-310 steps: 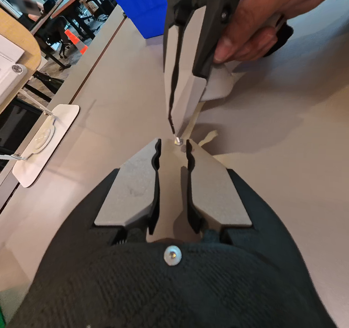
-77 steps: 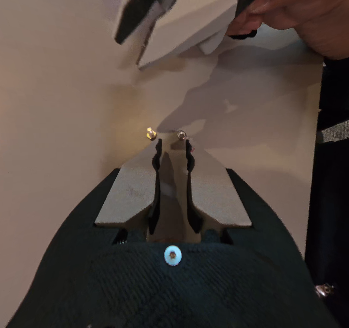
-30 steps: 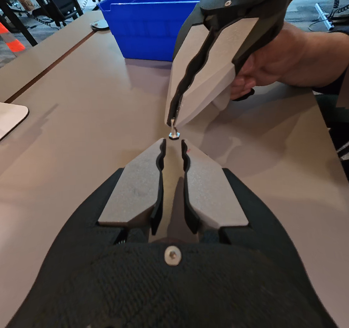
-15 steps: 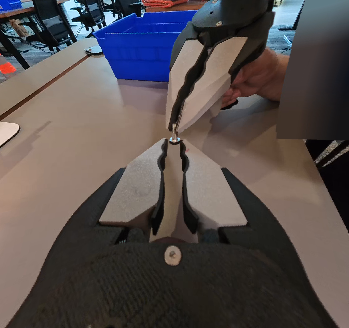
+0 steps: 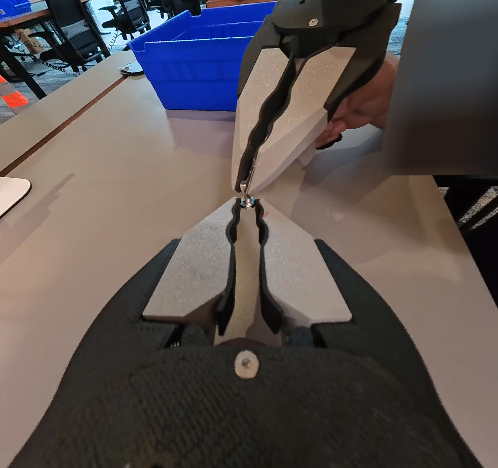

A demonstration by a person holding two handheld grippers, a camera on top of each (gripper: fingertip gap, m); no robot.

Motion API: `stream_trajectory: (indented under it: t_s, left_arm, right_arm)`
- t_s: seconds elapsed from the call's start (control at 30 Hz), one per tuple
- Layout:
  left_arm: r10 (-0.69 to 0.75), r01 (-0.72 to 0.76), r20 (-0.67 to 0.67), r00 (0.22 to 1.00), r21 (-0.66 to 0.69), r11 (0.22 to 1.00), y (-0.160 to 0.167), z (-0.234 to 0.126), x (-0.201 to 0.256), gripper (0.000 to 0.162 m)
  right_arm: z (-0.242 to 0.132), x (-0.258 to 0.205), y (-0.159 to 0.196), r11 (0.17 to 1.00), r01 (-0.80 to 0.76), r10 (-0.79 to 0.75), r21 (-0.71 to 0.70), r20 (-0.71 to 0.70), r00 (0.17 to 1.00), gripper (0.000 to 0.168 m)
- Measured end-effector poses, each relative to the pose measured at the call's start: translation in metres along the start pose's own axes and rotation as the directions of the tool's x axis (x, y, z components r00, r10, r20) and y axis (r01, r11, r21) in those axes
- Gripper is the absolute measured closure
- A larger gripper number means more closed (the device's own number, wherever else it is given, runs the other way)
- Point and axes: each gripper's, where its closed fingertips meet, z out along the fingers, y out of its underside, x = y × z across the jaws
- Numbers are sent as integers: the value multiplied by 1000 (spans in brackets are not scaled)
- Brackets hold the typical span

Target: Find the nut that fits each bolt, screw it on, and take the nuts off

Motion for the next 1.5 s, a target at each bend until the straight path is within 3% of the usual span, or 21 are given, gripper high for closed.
stream_trajectory:
  t_s: [0.67, 0.77, 0.97, 1.5]
  left_arm:
    - [-63, 63, 16, 998, -3, 998, 3, -6, -11, 155]
    - [-87, 87, 17, 996, -7, 996, 6, -12, -16, 155]
    - [-86, 86, 28, 996, 5, 996, 5, -17, -21, 155]
    - [-99, 99, 2, 995, 2, 995, 6, -15, -20, 154]
  right_arm:
    - [-13, 6, -6, 999, -10, 10, 44, 4, 1000, 160]
    - [-16, -7, 18, 998, 15, -7, -69, 124, 992, 158]
    - [-6, -15, 73, 947, 162, -120, -278, 159, 980, 156]
    - [-1, -7, 79, 863, 377, -304, -337, 250, 919, 157]
